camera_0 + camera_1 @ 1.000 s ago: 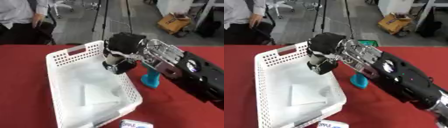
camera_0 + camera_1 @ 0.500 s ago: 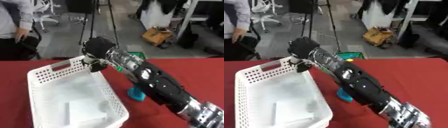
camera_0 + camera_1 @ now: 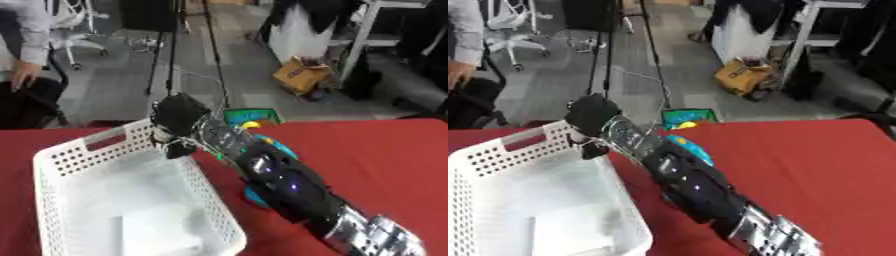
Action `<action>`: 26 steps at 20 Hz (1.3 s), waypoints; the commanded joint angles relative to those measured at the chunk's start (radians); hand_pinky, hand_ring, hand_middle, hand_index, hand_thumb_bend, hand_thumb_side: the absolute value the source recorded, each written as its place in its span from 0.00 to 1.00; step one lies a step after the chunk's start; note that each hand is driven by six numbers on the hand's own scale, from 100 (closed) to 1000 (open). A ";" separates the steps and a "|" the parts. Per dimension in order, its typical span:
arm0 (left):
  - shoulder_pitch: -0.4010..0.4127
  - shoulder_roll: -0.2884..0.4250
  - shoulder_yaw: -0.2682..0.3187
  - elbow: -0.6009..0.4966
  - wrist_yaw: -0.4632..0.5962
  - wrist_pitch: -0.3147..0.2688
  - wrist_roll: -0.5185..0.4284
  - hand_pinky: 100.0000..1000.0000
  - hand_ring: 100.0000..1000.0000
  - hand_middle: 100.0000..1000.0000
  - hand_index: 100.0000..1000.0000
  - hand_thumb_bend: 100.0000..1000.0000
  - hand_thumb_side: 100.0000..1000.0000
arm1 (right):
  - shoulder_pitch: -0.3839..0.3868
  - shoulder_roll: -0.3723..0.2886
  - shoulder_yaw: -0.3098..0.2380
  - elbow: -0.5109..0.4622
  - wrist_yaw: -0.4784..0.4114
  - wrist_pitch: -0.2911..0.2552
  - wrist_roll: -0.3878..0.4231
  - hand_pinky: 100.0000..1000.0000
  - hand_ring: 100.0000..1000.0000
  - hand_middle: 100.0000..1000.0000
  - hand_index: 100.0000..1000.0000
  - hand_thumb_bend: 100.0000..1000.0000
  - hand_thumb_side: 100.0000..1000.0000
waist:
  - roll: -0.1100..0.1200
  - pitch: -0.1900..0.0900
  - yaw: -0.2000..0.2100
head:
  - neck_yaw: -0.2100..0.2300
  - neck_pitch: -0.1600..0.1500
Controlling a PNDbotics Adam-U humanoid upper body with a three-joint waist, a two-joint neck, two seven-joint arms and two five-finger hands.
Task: Pick up objects on the table and place them in the box.
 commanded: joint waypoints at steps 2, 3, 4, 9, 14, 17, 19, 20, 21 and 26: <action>-0.009 0.005 -0.001 -0.015 0.004 0.001 0.000 0.63 0.71 0.69 0.76 0.00 0.99 | -0.031 0.006 -0.002 0.012 0.005 -0.008 -0.005 0.00 0.13 0.22 0.34 0.00 0.45 | 0.020 -0.005 0.002 | 0.024 0.011; -0.010 0.006 -0.001 -0.015 0.003 0.001 0.000 0.63 0.71 0.69 0.76 0.00 0.99 | -0.031 0.010 0.000 0.015 0.006 -0.009 -0.005 0.00 0.13 0.22 0.34 0.00 0.45 | 0.019 -0.006 0.002 | 0.044 0.020; -0.010 0.005 0.000 -0.015 0.003 0.001 0.000 0.63 0.71 0.69 0.76 0.00 0.99 | -0.031 0.012 0.000 0.017 0.007 -0.010 -0.005 0.00 0.13 0.21 0.34 0.00 0.45 | 0.019 -0.006 0.002 | 0.058 0.025; -0.013 0.004 0.000 -0.015 0.002 0.000 0.001 0.63 0.71 0.69 0.76 0.00 0.99 | -0.029 0.020 0.001 0.025 0.015 -0.012 -0.001 0.00 0.13 0.21 0.34 0.00 0.46 | 0.015 -0.009 0.000 | 0.122 0.023; -0.017 0.001 0.000 -0.015 0.001 -0.002 0.001 0.63 0.71 0.69 0.76 0.00 0.99 | -0.030 0.031 0.006 0.030 0.020 -0.017 0.002 0.00 0.13 0.21 0.33 0.00 0.46 | 0.014 -0.008 0.000 | 0.224 -0.002; -0.018 0.000 0.000 -0.015 0.002 -0.003 0.003 0.63 0.71 0.69 0.76 0.00 0.99 | -0.029 0.034 0.008 0.032 0.024 -0.018 0.001 0.00 0.14 0.21 0.33 0.00 0.46 | 0.014 -0.006 0.000 | 0.269 -0.018; -0.019 -0.001 0.000 -0.015 0.002 -0.004 0.003 0.62 0.71 0.69 0.76 0.00 0.99 | -0.028 0.037 0.009 0.033 0.025 -0.019 0.000 0.00 0.14 0.21 0.34 0.00 0.47 | 0.014 -0.005 -0.001 | 0.286 -0.027; -0.019 -0.002 0.000 -0.015 0.002 -0.004 0.003 0.62 0.71 0.69 0.76 0.00 0.99 | -0.028 0.038 0.009 0.034 0.025 -0.019 0.000 0.00 0.14 0.22 0.34 0.00 0.47 | 0.014 -0.005 -0.001 | 0.291 -0.030; -0.019 -0.002 0.000 -0.015 0.002 -0.004 0.003 0.62 0.71 0.69 0.76 0.00 0.99 | -0.027 0.039 0.011 0.034 0.025 -0.020 0.001 0.00 0.14 0.22 0.34 0.00 0.47 | 0.014 -0.004 -0.002 | 0.295 -0.032; -0.020 -0.003 0.000 -0.015 0.002 -0.004 0.004 0.62 0.71 0.69 0.76 0.00 0.99 | -0.026 0.046 0.017 0.033 0.021 -0.031 0.013 0.00 0.18 0.27 0.39 0.00 0.54 | 0.014 -0.006 -0.002 | 0.295 -0.028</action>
